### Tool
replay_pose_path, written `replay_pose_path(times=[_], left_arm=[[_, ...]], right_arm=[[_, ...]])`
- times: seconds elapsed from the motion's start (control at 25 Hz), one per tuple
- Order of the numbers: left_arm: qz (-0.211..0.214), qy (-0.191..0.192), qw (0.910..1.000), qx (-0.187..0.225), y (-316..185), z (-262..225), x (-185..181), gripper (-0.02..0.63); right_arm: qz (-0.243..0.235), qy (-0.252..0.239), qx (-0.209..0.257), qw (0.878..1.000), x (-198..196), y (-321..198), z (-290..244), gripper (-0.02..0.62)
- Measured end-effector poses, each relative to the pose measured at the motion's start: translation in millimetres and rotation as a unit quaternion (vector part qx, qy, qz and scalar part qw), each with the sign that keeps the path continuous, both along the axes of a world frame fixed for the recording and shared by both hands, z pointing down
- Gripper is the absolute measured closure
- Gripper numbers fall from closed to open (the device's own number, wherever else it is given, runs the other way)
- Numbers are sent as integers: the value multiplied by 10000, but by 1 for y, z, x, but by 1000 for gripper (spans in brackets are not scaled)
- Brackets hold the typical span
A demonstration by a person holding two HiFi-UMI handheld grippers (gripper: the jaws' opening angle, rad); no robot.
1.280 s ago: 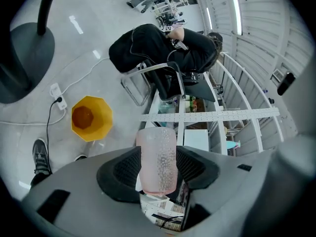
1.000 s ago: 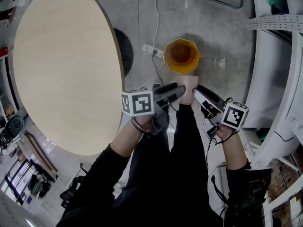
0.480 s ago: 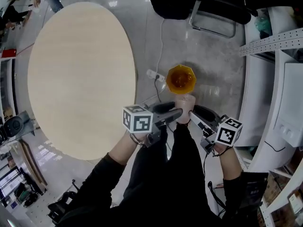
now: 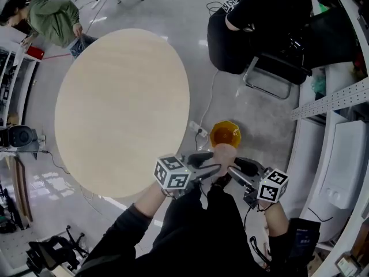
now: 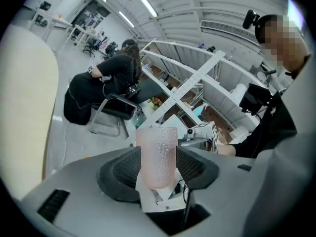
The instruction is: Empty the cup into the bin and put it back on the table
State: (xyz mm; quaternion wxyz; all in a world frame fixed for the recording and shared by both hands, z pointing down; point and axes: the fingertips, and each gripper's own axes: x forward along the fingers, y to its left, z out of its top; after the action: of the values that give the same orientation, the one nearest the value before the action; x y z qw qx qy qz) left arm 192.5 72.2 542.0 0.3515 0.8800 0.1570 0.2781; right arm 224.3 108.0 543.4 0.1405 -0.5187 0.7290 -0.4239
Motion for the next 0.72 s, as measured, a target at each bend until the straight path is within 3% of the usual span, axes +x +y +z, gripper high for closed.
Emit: replay_pose_path(times=[0.16,0.32,0.72], left_arm=[[-160,248,9985,465,-5,-30,-23,371],[-473,394,9942,884,-13,-53,-44,371],[-1200,553,9680,2135,-42,-86,-117,371]], right_arm=[[-427,186,340,9983,-19,-8,-30,410],[-1010,670,738,9899,-35,-22,-59,410],[-2337,2082,1720,9341,-106,-67,-114,410]])
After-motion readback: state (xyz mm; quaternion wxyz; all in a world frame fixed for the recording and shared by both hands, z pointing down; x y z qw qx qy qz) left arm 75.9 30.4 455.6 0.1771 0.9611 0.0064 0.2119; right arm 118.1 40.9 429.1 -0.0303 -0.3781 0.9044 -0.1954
